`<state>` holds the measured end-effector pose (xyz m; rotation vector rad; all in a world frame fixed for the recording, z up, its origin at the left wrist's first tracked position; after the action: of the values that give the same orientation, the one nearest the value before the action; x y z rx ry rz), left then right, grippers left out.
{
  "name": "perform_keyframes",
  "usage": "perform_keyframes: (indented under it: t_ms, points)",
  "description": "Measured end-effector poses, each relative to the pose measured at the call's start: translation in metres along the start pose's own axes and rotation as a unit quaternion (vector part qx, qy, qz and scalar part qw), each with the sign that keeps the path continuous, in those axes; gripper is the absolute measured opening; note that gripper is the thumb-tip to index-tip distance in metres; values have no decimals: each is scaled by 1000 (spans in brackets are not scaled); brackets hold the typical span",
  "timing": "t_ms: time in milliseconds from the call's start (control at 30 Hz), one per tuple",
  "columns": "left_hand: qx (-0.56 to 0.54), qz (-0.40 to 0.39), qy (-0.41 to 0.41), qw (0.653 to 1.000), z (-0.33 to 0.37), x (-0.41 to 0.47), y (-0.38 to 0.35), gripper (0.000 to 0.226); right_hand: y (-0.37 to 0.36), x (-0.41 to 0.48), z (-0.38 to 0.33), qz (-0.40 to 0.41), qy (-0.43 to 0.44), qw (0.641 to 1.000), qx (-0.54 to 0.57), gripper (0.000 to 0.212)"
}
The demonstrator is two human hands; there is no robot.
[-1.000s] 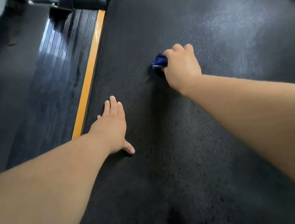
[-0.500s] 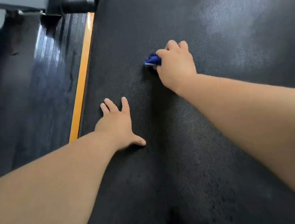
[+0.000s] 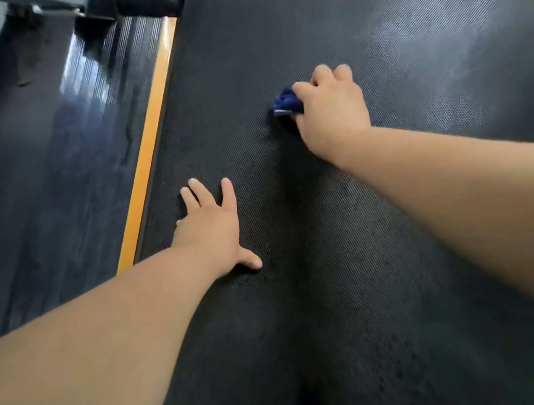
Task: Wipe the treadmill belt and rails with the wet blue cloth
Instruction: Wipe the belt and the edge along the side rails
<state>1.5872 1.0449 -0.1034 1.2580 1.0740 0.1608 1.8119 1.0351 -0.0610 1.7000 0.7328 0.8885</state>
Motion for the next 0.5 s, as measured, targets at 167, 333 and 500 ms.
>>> perform_keyframes:
  t_ms: [167, 333, 500]
  points:
    - [-8, 12, 8, 1000, -2, -2, 1, 142, -1, -115, -67, -35, 173, 978, 114, 37]
    - [-10, 1, -15, 1000, -3, -6, 3, 136, 3, -39, -31, 28, 108, 994, -18, 31]
    - [-74, -15, -61, 995, -39, -15, 15, 127, 2, -19, -31, -16, 18, 999, -26, 38]
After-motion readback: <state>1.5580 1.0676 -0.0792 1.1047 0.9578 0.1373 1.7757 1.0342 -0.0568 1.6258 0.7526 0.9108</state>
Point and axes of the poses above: each hand's wrist, its own x-axis towards the middle knuckle, its own y-axis out of the back of the hand, z = x × y, the point moved 9 cm from there along x, towards the middle knuckle, and after that the axes turned 9 degrees about z, right-handed, at the moved point
